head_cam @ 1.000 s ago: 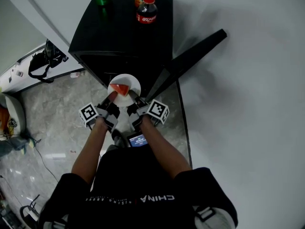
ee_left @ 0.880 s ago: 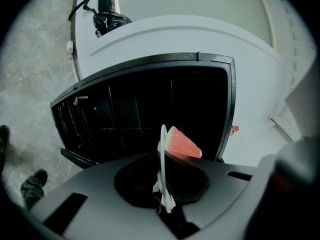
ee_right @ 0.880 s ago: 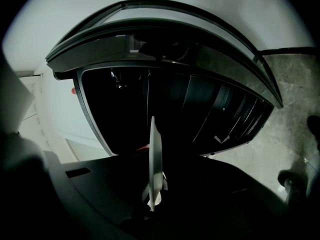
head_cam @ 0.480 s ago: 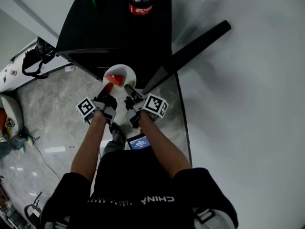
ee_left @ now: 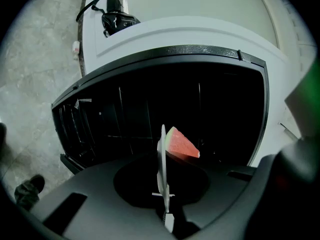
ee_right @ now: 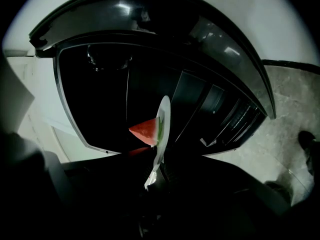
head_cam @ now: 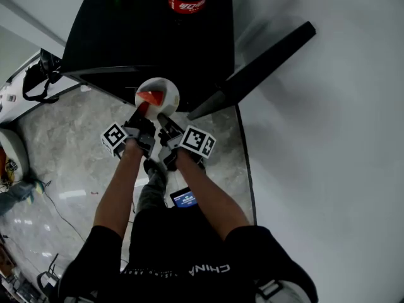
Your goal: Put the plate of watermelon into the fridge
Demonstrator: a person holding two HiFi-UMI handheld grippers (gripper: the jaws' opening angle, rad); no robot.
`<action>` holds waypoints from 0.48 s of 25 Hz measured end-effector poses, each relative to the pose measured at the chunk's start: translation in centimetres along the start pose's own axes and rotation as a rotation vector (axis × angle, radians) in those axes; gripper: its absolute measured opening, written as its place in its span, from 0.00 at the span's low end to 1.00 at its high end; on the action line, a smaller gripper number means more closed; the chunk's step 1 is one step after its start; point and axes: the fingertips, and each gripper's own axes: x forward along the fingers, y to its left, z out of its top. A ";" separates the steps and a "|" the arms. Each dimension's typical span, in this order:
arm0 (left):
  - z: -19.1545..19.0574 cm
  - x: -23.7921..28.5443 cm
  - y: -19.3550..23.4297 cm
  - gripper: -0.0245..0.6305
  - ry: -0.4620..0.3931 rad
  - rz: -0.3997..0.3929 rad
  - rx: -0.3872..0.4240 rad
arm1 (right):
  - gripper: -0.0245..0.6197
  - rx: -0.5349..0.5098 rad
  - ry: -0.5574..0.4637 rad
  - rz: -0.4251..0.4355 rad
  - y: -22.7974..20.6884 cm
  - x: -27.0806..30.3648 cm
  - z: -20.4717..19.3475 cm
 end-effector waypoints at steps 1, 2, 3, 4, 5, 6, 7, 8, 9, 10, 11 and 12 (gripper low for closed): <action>0.1 0.2 0.4 0.08 0.004 0.000 0.004 | 0.15 0.003 -0.011 -0.005 -0.4 0.4 0.0; 0.2 0.5 0.8 0.08 0.011 -0.003 0.009 | 0.14 0.008 -0.023 -0.008 -0.9 0.8 0.1; 0.2 0.7 1.1 0.08 0.018 -0.008 0.015 | 0.14 0.015 -0.037 -0.010 -1.3 1.1 0.2; 0.3 0.9 1.5 0.08 0.026 -0.014 0.019 | 0.14 0.022 -0.049 -0.012 -1.8 1.4 0.4; 0.4 1.1 1.8 0.08 0.033 -0.019 0.020 | 0.14 0.029 -0.058 -0.017 -2.3 1.7 0.5; 0.4 1.4 2.2 0.08 0.039 -0.024 0.017 | 0.12 0.035 -0.066 -0.022 -2.9 2.0 0.6; 0.5 1.6 2.6 0.08 0.045 -0.028 0.013 | 0.12 0.042 -0.073 -0.024 -3.3 2.2 0.7; 0.5 1.8 3.0 0.08 0.051 -0.032 0.011 | 0.12 0.051 -0.080 -0.022 -3.7 2.5 0.8; 0.6 2.0 3.3 0.08 0.058 -0.035 0.014 | 0.11 0.060 -0.087 -0.015 -4.1 2.7 0.9; 0.7 2.2 3.6 0.08 0.062 -0.040 0.019 | 0.10 0.070 -0.095 -0.008 -4.5 3.0 1.0; 0.9 2.5 3.8 0.08 0.065 -0.047 0.022 | 0.10 0.082 -0.105 0.000 -4.8 3.2 1.1; 1.0 2.7 4.1 0.08 0.065 -0.055 0.019 | 0.09 0.096 -0.115 0.009 -5.1 3.5 1.2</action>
